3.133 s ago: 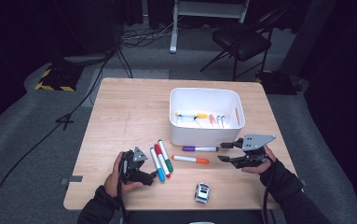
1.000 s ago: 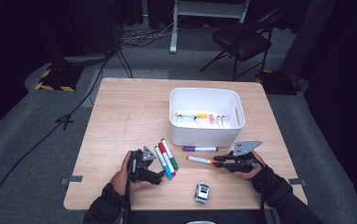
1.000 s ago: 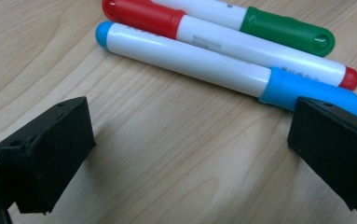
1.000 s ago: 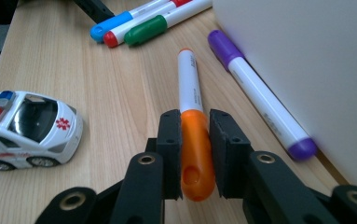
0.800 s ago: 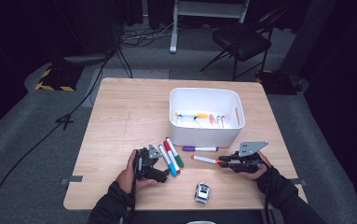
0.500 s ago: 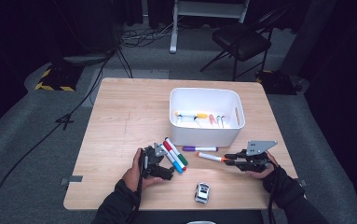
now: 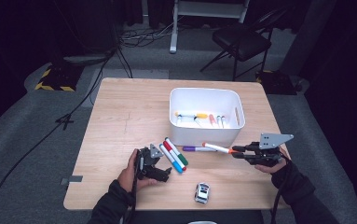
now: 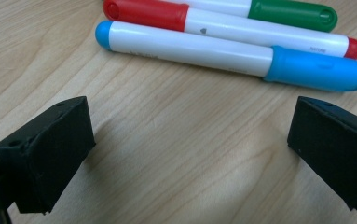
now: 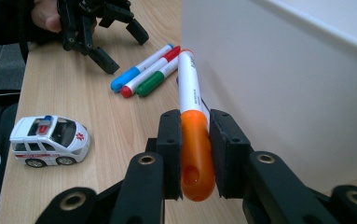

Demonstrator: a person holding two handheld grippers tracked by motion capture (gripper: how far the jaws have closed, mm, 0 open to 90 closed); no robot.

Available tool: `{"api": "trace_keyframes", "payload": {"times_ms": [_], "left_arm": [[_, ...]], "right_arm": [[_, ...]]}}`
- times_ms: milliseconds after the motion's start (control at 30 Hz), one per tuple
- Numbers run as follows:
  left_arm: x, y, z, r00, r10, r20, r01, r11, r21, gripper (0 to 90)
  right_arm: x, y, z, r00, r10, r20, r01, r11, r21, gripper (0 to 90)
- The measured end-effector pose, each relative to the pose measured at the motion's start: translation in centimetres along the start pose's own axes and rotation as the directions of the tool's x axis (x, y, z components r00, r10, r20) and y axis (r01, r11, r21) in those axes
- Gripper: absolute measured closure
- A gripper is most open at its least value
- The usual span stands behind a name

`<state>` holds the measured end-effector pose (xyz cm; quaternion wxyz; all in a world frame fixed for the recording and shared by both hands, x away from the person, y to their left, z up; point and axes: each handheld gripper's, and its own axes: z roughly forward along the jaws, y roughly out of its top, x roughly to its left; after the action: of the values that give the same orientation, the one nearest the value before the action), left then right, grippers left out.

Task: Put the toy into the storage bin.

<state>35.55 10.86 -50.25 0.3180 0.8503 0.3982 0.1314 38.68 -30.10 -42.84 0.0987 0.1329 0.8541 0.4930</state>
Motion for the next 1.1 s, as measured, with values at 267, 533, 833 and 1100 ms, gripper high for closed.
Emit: {"api": "trace_keyframes", "payload": {"times_ms": [267, 533, 833, 1100], "left_arm": [[0.6, -1.0, -0.9, 0.9995, 0.022, 0.021, -0.022, 0.9998, -0.002, 0.6], [0.7, -0.9, -0.8, 0.9995, 0.028, 0.013, -0.028, 0.9996, -0.008, 0.3], [0.6, -0.9, -0.7, 0.9996, 0.028, 0.001, -0.028, 0.9995, -0.012, 0.4], [0.6, -0.8, -0.7, 0.9997, 0.021, 0.008, -0.021, 0.9998, -0.006, 0.3]], "right_arm": [[-0.2, 2.6, -1.9, 0.999, -0.044, -0.003, 0.044, 0.998, -0.034, 75.3], [-0.9, 5.3, -3.7, 0.9977, -0.061, 0.03, 0.063, 0.995, -0.077, 75.3], [-2.1, 7.8, -4.5, 0.9944, -0.078, 0.071, 0.085, 0.991, -0.104, 75.3], [-3.7, 9.4, -4.2, 0.9927, -0.067, 0.1, 0.077, 0.993, -0.093, 75.3]]}}
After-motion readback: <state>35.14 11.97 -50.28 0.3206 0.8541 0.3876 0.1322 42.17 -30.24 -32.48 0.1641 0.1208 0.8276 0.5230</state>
